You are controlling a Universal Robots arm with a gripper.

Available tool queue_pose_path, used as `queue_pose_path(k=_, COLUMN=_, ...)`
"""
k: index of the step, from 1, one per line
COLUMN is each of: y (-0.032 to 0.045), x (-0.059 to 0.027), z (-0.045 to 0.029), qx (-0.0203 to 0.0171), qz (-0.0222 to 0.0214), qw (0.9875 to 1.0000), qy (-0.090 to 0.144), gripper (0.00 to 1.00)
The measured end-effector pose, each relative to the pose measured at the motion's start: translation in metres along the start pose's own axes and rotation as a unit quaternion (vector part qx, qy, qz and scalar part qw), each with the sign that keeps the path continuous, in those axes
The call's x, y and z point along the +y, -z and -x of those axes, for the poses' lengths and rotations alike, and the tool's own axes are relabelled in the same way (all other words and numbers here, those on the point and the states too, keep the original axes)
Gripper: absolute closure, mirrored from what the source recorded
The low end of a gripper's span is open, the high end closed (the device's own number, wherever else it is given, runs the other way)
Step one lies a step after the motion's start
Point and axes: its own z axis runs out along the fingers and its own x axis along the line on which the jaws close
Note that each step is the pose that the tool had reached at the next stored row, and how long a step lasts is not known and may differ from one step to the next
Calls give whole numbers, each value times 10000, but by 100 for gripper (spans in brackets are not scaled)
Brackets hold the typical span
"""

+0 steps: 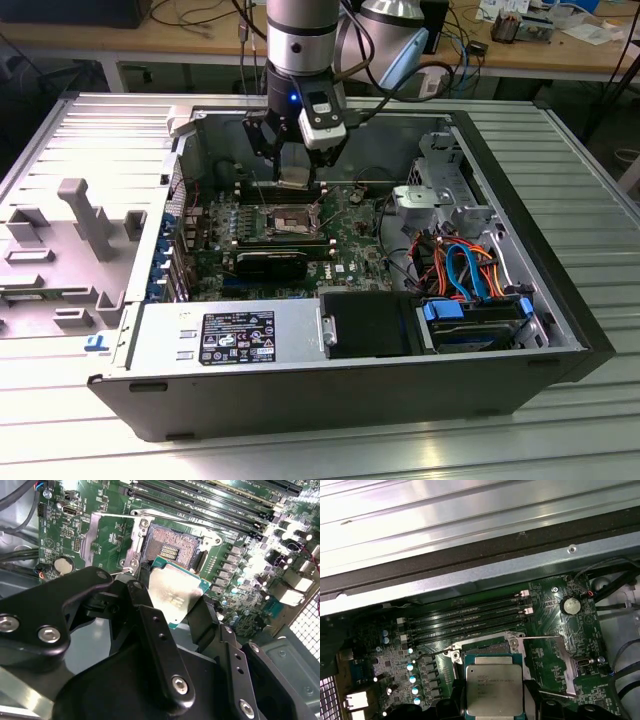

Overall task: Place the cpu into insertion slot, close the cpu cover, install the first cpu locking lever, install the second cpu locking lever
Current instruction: 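Place the cpu into insertion slot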

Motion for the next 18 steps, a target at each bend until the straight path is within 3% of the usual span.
queue_pose_path(k=8, y=-2, x=0, z=0, qx=-2, qz=6, qw=9995, qy=-325, gripper=45)
queue_pose_path(k=18, y=-10, x=0, z=0, qx=-4, qz=14, qw=9968, qy=-796, gripper=45)
